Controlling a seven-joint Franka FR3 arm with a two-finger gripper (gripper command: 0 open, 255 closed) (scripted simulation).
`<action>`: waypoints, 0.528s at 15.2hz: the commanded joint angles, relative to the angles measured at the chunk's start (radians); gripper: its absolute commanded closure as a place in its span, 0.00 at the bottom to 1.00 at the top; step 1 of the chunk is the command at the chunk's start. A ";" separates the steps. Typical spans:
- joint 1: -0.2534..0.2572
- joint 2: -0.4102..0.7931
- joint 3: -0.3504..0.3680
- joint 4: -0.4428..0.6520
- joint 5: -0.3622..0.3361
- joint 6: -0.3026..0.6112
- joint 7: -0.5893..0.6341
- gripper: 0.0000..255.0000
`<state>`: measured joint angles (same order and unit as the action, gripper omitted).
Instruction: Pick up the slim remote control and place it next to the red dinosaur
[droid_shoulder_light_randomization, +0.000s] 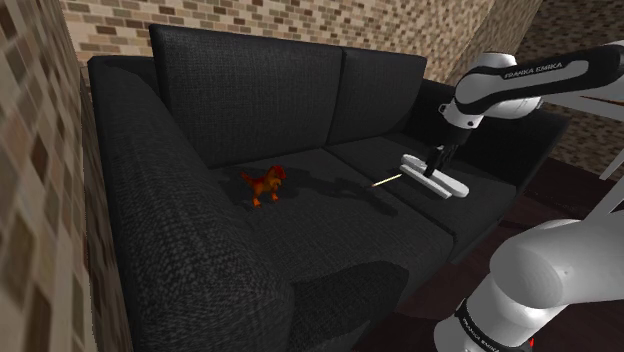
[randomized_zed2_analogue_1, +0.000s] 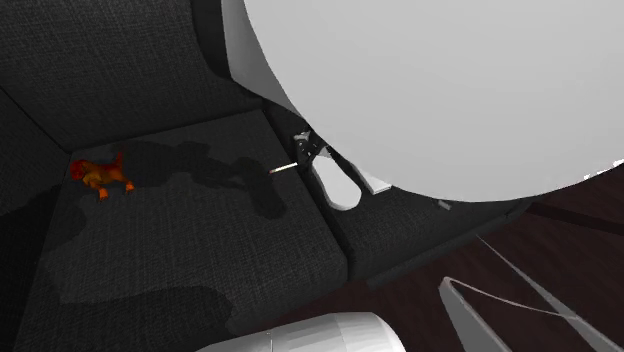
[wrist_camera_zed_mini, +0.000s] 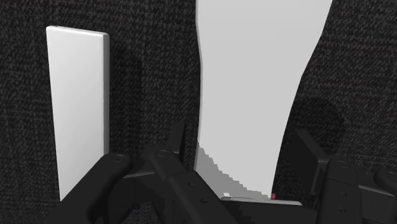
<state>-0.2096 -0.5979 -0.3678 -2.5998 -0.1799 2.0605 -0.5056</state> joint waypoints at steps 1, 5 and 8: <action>0.000 -0.014 0.007 0.019 0.003 -0.033 0.002 1.00; 0.002 -0.029 0.018 0.063 0.008 -0.092 0.004 1.00; 0.004 -0.037 0.025 0.098 0.013 -0.135 0.005 1.00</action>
<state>-0.2053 -0.6307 -0.3433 -2.5133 -0.1671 1.9411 -0.4985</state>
